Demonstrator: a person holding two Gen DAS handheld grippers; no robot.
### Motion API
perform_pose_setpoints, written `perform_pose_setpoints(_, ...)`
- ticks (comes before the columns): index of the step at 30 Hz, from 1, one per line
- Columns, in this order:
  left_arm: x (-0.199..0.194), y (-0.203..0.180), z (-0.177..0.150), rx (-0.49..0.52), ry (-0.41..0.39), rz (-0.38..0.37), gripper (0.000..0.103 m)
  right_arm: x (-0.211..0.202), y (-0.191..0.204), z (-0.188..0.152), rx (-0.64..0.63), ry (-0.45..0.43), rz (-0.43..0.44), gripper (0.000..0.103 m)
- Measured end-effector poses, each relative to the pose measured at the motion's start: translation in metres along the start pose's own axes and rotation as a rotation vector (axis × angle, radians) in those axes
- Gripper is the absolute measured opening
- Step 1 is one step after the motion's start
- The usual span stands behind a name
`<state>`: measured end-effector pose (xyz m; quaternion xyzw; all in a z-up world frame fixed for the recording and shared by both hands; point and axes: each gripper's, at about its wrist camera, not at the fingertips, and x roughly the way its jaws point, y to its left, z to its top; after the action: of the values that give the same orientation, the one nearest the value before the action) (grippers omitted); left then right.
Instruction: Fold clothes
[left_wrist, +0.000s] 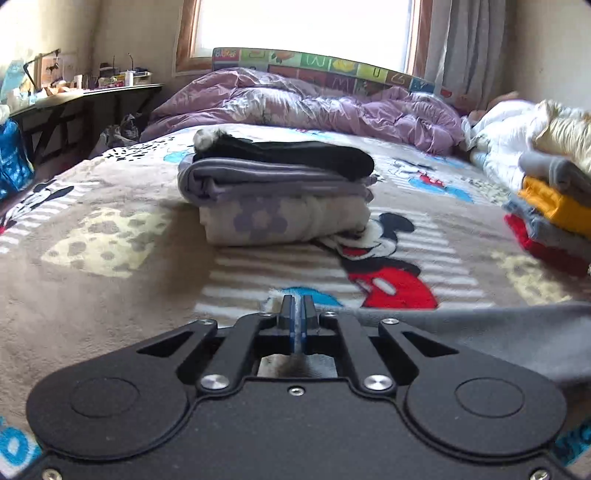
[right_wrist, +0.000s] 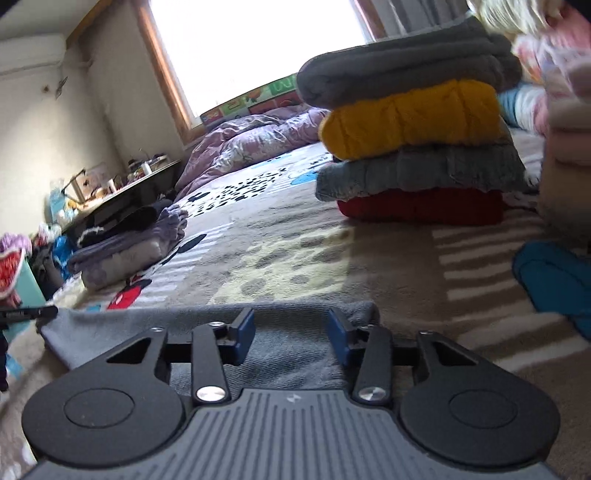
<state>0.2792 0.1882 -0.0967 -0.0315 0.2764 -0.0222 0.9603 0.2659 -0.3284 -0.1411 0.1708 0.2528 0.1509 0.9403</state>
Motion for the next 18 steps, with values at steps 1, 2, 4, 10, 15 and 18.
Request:
perform_pose_setpoints(1,0.006,-0.001,-0.003,0.017,0.031,0.012,0.001,0.002,-0.001,0.000,0.001,0.010,-0.003,0.040)
perform_pose_setpoints(2,0.009,-0.002,-0.006,0.030,0.049,0.024,0.003,0.003,0.000,-0.001,-0.004,0.021,-0.004,0.041)
perform_pose_setpoints(4,0.006,-0.005,-0.006,0.045,0.043,0.048,0.013,0.004,0.002,-0.001,-0.015,0.027,-0.009,0.041)
perform_pose_setpoints(10,-0.032,-0.024,0.004,0.113,-0.048,-0.030,0.028,-0.017,0.005,0.005,-0.015,-0.091,0.036,0.050)
perform_pose_setpoints(15,-0.032,-0.048,-0.008,0.126,0.003,-0.263,0.043,-0.015,0.012,0.009,-0.107,-0.083,0.024,0.050)
perform_pose_setpoints(18,-0.015,-0.057,-0.019,0.128,0.073,-0.249,0.043,-0.005,0.010,0.008,-0.114,-0.038,-0.012,0.055)
